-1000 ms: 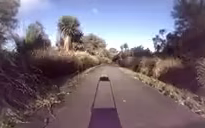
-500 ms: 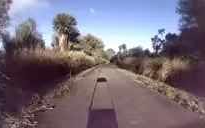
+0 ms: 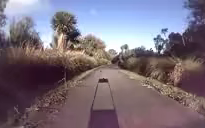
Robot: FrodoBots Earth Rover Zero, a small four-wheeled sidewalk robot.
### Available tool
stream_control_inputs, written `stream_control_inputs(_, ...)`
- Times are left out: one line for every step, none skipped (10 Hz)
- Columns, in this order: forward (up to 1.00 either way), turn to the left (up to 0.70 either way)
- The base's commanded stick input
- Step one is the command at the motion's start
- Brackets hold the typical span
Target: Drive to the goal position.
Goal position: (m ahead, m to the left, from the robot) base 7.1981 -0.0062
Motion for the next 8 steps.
stream_control_inputs(1.0, -0.2)
stream_control_inputs(1.0, -0.33)
stream_control_inputs(1.0, -0.33)
stream_control_inputs(1.0, -0.2)
stream_control_inputs(1.0, -0.08)
stream_control_inputs(1.0, 0.0)
stream_control_inputs(1.0, 0.0)
stream_control_inputs(1.0, 0.0)
